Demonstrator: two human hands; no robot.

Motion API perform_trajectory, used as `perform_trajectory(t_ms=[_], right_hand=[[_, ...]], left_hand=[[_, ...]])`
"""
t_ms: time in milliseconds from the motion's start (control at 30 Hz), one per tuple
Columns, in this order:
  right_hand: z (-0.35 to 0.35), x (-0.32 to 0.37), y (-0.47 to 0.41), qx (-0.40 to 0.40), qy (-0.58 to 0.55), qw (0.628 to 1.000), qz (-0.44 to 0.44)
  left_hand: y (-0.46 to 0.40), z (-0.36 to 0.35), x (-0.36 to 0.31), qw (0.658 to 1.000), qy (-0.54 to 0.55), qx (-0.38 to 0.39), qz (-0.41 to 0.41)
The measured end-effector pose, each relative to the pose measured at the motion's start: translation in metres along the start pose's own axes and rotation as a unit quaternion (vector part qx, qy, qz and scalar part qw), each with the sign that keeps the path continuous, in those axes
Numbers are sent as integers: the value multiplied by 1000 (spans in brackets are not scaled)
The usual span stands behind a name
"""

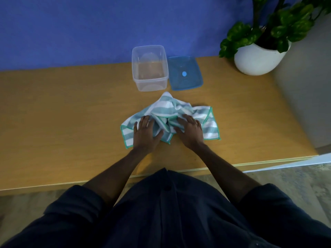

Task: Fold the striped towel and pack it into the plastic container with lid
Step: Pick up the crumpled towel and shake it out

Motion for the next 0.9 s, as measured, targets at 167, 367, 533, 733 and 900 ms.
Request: perform_trajectory(t_ms=[167,367,533,733,900], right_hand=[[16,11,0,-65,3,998,23],[30,15,2,-107,-23,994,8],[43,10,0,-126,-66,990,-24],[75,0,-15,-164,-62,984,-35],[109,-9,-31,-179,-35,983,-7]], left_hand=[[-14,-1,-10,994,53,-23,92],[-34,-1,-12,970,103,46,217],[-37,9,-9,953,152,63,255],[-45,45,9,945,202,-12,257],[-66,81,42,956,175,-49,232]])
Point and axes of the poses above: each hand's wrist, its own y-axis away from the middle knuckle, its own z-axis out of the back of the hand, x = y × z, the point moved 6 cm from there along -y, towards the middle knuckle, and after that the axes turned 6 degrees about z, right-handed, at the moved point
